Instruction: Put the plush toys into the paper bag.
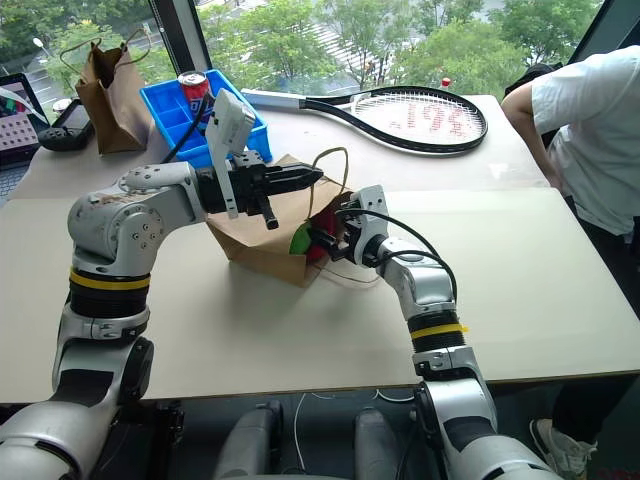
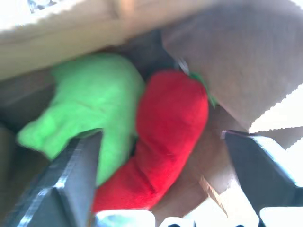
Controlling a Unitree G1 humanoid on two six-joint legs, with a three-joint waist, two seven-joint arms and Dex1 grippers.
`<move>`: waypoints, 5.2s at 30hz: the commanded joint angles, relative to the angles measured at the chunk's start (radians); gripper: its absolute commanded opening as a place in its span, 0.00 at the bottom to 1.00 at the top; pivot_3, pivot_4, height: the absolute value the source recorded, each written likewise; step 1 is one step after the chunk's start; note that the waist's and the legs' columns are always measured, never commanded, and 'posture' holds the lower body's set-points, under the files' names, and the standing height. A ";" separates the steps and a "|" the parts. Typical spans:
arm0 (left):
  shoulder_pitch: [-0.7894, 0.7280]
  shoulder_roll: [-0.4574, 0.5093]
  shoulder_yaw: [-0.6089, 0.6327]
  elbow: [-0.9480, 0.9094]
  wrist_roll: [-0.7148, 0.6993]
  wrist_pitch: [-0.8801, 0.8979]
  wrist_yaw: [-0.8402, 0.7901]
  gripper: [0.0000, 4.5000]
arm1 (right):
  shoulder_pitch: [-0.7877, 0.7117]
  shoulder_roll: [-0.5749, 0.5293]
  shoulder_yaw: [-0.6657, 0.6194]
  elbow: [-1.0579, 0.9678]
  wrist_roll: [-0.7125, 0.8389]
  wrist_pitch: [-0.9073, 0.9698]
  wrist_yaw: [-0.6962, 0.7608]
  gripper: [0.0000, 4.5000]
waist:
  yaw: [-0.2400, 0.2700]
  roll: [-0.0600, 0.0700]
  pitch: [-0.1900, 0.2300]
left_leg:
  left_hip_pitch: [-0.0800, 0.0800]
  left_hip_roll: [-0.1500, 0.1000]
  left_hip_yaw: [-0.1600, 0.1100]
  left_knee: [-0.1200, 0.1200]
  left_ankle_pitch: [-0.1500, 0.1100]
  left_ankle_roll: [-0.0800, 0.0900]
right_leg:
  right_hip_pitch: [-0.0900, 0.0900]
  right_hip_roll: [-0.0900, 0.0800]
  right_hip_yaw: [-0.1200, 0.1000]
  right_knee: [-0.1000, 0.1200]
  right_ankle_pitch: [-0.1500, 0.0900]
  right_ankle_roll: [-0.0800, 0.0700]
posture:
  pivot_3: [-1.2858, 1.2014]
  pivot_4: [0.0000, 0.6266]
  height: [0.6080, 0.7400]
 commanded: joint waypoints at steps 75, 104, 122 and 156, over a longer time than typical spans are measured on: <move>-0.139 0.096 0.090 0.261 0.120 -0.291 -0.011 0.00 | -0.167 -0.094 -0.371 -0.435 0.951 0.512 -0.249 0.01 | 0.008 0.000 0.000 | -0.007 0.001 -0.002 -0.001 0.003 0.000 | -0.008 0.002 0.000 0.002 0.001 -0.003 | 0.52 0.24 0.99; 0.432 0.418 0.244 0.015 -0.028 -0.384 -0.473 1.00 | 0.248 -0.717 -0.165 -0.736 0.866 0.480 -0.055 0.82 | 0.003 -0.002 0.000 | -0.007 0.002 0.000 -0.001 0.003 0.000 | -0.009 0.000 0.000 0.001 -0.004 -0.015 | 0.52 0.24 0.99; 0.380 0.248 0.121 -0.044 -0.007 -0.401 -0.331 1.00 | 0.264 -0.318 0.202 -0.690 0.235 0.123 -0.203 0.01 | 0.028 -0.004 0.000 | -0.007 0.002 0.002 0.001 0.005 0.001 | -0.008 0.000 0.000 0.000 0.001 -0.010 | 0.52 0.24 0.99; 0.101 0.101 -0.059 0.262 0.112 -0.536 -0.515 0.01 | 0.620 -0.547 -0.261 -0.938 0.384 0.308 0.116 0.00 | 0.051 -0.004 0.000 | -0.007 0.002 0.002 0.000 0.006 0.001 | -0.006 0.001 0.000 0.000 0.001 -0.007 | 0.52 0.24 0.99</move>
